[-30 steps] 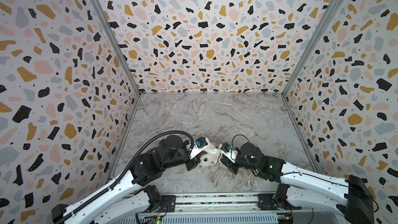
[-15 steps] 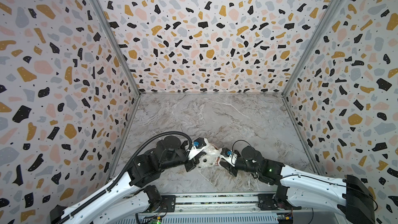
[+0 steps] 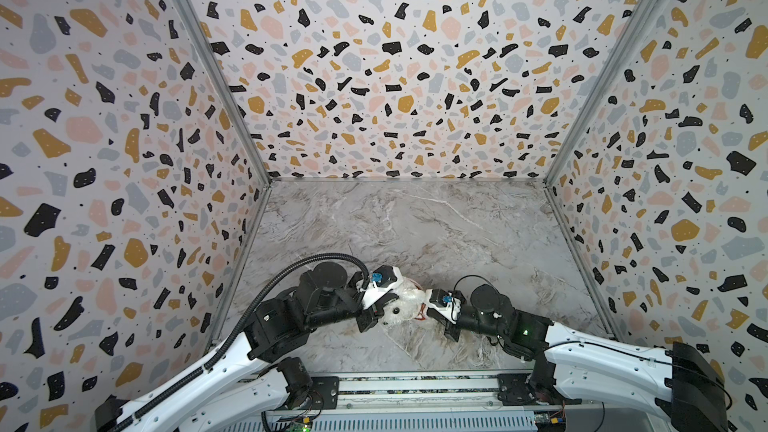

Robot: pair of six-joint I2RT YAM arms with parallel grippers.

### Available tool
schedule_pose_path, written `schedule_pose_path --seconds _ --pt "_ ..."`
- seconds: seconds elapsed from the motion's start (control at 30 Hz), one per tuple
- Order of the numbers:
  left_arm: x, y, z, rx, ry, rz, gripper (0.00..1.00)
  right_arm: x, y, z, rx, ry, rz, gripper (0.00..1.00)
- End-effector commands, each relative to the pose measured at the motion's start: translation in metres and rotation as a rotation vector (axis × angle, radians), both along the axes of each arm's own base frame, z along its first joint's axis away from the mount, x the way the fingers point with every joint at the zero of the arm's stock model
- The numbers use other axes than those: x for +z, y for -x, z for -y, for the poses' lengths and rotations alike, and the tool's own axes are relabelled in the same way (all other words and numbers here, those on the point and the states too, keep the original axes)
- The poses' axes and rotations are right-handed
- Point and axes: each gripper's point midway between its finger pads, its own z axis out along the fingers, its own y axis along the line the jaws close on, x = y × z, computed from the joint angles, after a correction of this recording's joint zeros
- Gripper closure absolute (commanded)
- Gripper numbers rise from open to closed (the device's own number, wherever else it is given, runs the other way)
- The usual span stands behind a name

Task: Dress the teddy bear
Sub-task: 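Lift the bear upright with both grippers, left at the head, right at the hem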

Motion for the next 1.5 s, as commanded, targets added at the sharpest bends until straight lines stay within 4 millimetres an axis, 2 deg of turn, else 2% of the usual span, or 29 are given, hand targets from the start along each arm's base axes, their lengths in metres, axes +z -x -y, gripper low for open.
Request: schedule_pose_path --seconds 0.0,0.2,0.27,0.37,0.43,0.47,0.53,0.63,0.7,0.73,0.8,0.93,1.1,1.17,1.3,1.47 --pt "0.052 -0.006 0.005 0.015 0.172 0.109 1.0 0.0 0.005 0.0 0.023 0.008 0.003 1.0" --pt "0.033 -0.042 -0.004 0.212 0.114 0.119 1.0 0.032 0.024 -0.003 0.12 -0.129 0.013 1.0" --pt "0.033 -0.052 -0.008 0.276 0.13 0.13 1.0 0.036 0.031 -0.005 0.156 -0.143 0.0 1.0" --pt "0.033 -0.063 -0.012 0.346 0.157 0.141 1.0 0.034 0.026 -0.007 0.119 -0.146 -0.032 1.0" --pt "0.033 -0.07 -0.013 0.389 0.182 0.127 0.9 0.034 0.015 -0.008 0.05 -0.161 -0.067 1.0" --pt "0.034 -0.072 -0.012 0.403 0.203 0.112 0.82 0.034 0.009 -0.008 0.013 -0.162 -0.081 1.0" --pt "0.032 -0.073 -0.005 0.403 0.242 0.062 0.55 0.034 -0.007 -0.005 -0.076 -0.174 -0.118 1.0" --pt "0.025 -0.082 -0.009 0.475 0.271 -0.001 0.18 0.031 -0.03 0.004 -0.181 -0.213 -0.19 1.0" --pt "0.022 -0.086 -0.017 0.537 0.287 -0.027 0.02 0.028 -0.043 0.012 -0.239 -0.247 -0.231 1.0" --pt "0.021 -0.086 -0.02 0.552 0.299 -0.04 0.0 0.025 -0.049 0.016 -0.259 -0.258 -0.249 1.0" --pt "0.016 -0.083 -0.023 0.559 0.306 -0.063 0.0 0.023 -0.055 0.019 -0.284 -0.266 -0.269 1.0" --pt "-0.012 -0.081 -0.031 0.594 0.274 -0.111 0.0 0.022 -0.06 0.019 -0.296 -0.266 -0.275 1.0" --pt "-0.026 -0.074 -0.032 0.582 0.291 -0.159 0.0 0.019 -0.063 0.02 -0.309 -0.284 -0.303 1.0" --pt "-0.038 -0.07 -0.026 0.552 0.314 -0.197 0.0 0.018 -0.064 0.02 -0.314 -0.289 -0.309 1.0" --pt "-0.07 -0.063 -0.004 0.472 0.351 -0.296 0.14 0.014 -0.066 0.021 -0.324 -0.29 -0.324 1.0" --pt "-0.097 -0.058 0.018 0.405 0.389 -0.36 0.25 0.009 -0.066 0.024 -0.336 -0.301 -0.353 1.0"
